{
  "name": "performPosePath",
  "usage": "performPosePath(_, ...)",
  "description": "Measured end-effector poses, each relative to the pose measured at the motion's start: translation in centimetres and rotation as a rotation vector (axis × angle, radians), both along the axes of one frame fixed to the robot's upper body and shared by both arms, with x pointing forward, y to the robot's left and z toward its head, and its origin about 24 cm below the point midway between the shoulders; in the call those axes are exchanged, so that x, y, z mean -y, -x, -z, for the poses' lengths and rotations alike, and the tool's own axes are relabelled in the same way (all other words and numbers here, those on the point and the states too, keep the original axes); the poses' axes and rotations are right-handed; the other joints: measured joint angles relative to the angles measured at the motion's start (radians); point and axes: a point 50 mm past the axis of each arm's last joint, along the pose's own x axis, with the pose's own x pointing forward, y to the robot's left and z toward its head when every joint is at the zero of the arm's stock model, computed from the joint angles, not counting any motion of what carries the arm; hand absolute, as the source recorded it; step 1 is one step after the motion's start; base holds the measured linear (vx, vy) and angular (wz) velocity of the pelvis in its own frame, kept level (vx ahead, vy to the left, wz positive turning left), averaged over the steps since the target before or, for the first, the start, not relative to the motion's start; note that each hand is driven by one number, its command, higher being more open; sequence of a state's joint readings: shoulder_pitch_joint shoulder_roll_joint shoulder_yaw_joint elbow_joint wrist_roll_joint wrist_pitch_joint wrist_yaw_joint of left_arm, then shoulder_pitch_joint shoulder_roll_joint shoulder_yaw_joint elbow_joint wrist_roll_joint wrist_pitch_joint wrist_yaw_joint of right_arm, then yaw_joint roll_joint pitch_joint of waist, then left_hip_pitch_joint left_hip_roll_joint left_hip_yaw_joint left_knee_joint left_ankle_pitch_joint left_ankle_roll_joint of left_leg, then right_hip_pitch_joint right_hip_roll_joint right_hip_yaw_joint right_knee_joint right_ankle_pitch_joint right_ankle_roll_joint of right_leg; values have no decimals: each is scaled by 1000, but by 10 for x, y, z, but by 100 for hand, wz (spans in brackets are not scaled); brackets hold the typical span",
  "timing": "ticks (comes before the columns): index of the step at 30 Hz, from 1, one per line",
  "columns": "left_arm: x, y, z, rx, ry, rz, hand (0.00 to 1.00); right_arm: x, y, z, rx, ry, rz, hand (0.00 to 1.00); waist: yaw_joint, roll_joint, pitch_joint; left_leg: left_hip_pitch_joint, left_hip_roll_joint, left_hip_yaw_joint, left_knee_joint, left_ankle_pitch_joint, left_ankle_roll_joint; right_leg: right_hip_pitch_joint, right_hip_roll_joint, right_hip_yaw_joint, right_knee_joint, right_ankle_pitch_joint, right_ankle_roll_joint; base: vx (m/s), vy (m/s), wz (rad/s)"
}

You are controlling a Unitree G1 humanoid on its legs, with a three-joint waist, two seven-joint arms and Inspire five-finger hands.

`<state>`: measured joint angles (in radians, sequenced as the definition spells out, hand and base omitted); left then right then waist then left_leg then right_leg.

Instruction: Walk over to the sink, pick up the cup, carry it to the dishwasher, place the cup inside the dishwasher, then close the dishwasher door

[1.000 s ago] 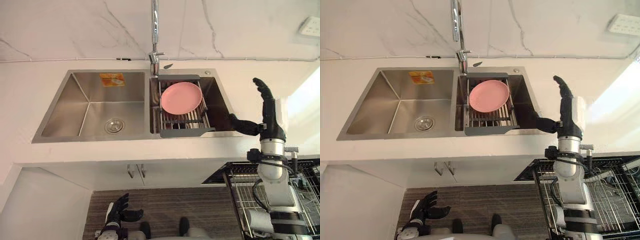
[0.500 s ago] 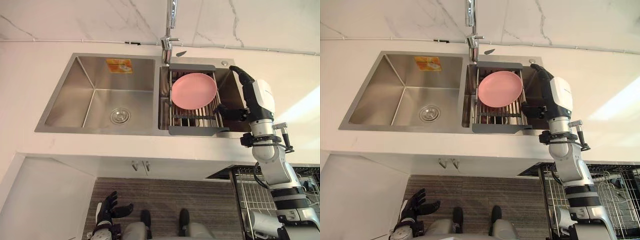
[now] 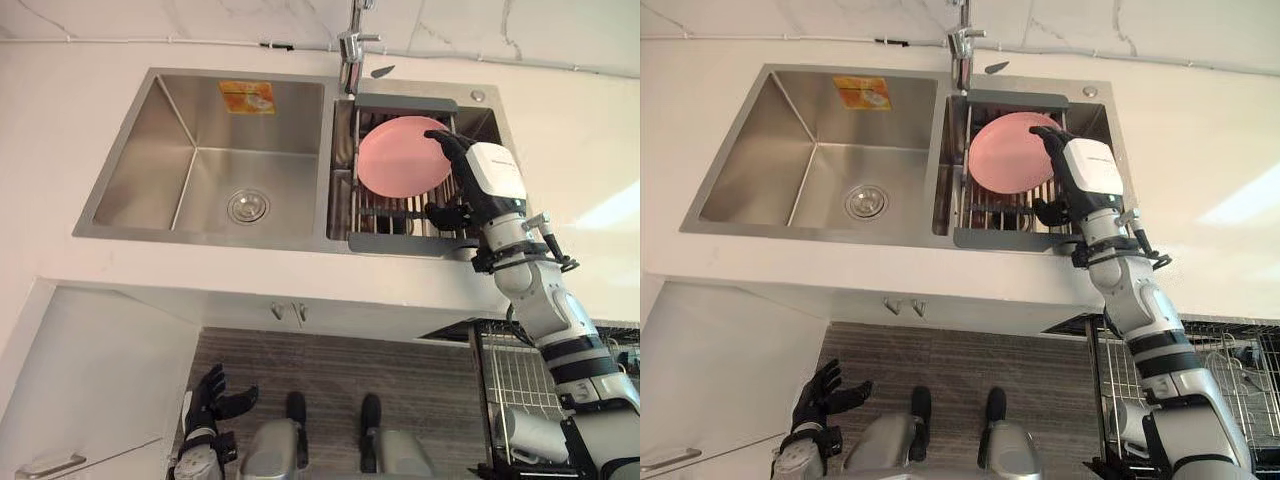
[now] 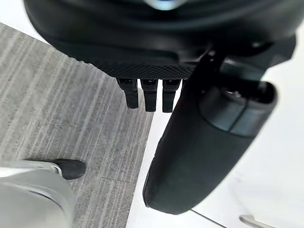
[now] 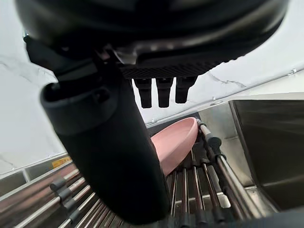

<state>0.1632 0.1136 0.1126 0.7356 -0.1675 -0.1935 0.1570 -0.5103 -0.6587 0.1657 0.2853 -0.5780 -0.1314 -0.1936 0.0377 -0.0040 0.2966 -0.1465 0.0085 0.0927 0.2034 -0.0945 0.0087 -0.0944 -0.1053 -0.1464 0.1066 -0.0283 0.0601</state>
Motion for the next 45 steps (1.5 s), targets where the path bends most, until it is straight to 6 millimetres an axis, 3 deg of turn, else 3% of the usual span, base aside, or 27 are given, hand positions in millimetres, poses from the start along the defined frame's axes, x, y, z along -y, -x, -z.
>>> performPosePath(6, 0, -5, -3, 21, -2, -12, 90, 3, -13, -19, 45, 34, 56, 90, 16, 6, 34, -43, 4, -4, 31, -1, 1, -42, 0, -2, 34, -3, -2, -63, -4, 2)
performPosePath(7, -1, -7, -4, 33, -4, -14, 90, 4, -16, -24, 61, 38, 72, 30, 20, 8, 46, -47, 5, -5, 35, -1, 1, -44, 0, -3, 37, -3, -2, -57, -3, 3)
performPosePath(16, -6, -13, -9, 71, 10, -71, 90, 9, -24, -39, 97, 55, 122, 30, 24, 14, 67, -81, 6, -18, 55, 0, 2, -70, 0, -15, 50, -4, -5, -16, -2, 4)
performPosePath(29, -6, -19, -12, 94, 10, -72, 90, -1, -20, -51, 153, 194, 54, 30, 18, 14, 91, -94, 7, -22, 60, 1, 4, -80, 0, -18, 54, -4, -5, 0, 0, 0)
performPosePath(38, -6, -21, -13, 103, 8, -68, 90, -1, 0, -70, 294, 339, 43, 30, 15, 14, 94, -81, 7, -21, 56, 1, 3, -72, 1, -18, 53, -3, -5, 0, 0, 0)
performPosePath(45, -6, -20, -12, 94, 2, -60, 90, -6, 21, -62, 345, 351, -12, 30, 0, 5, 90, -37, 9, 2, 35, -1, 2, -44, 3, 4, 47, -4, -5, -5, 5, -9)
